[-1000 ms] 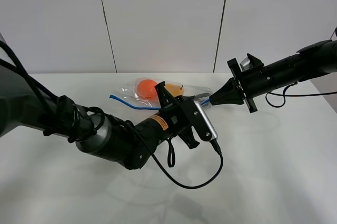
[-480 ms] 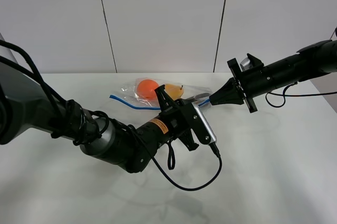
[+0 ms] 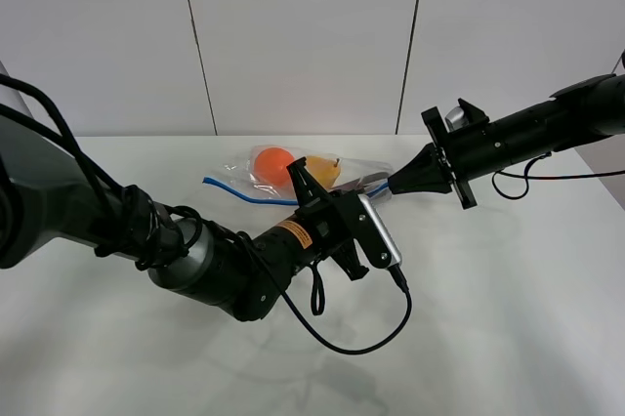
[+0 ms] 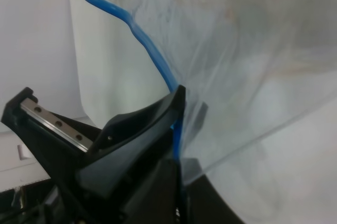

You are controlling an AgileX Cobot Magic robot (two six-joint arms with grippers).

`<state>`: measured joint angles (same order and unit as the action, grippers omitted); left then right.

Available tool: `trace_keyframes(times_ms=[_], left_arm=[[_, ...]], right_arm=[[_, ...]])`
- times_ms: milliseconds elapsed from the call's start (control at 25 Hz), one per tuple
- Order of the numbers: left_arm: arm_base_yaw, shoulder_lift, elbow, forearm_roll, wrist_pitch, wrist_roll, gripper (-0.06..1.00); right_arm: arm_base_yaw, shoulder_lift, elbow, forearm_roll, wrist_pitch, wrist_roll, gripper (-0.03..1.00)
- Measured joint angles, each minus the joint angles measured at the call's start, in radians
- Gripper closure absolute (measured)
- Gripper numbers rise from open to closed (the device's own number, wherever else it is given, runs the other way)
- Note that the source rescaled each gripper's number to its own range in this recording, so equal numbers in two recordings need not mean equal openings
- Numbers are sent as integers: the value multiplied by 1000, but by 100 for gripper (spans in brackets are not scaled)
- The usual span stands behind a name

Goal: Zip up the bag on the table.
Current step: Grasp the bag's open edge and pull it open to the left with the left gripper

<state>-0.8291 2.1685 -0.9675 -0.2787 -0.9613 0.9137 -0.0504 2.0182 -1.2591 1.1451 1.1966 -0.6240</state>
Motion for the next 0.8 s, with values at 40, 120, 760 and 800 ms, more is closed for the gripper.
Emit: trace_keyframes(times_ms=[40, 120, 760, 800], left_arm=[[0, 0, 0, 0, 0, 8, 94], [0, 0, 0, -10, 0, 40, 94], [224, 7, -4, -33, -14, 215, 94], [242, 7, -4, -28, -14, 222, 94]], right_arm=[[0, 0, 0, 0, 0, 0, 97], [0, 0, 0, 0, 0, 0, 97], [0, 0, 0, 46, -9, 0, 97], [0, 0, 0, 50, -9, 0, 97]])
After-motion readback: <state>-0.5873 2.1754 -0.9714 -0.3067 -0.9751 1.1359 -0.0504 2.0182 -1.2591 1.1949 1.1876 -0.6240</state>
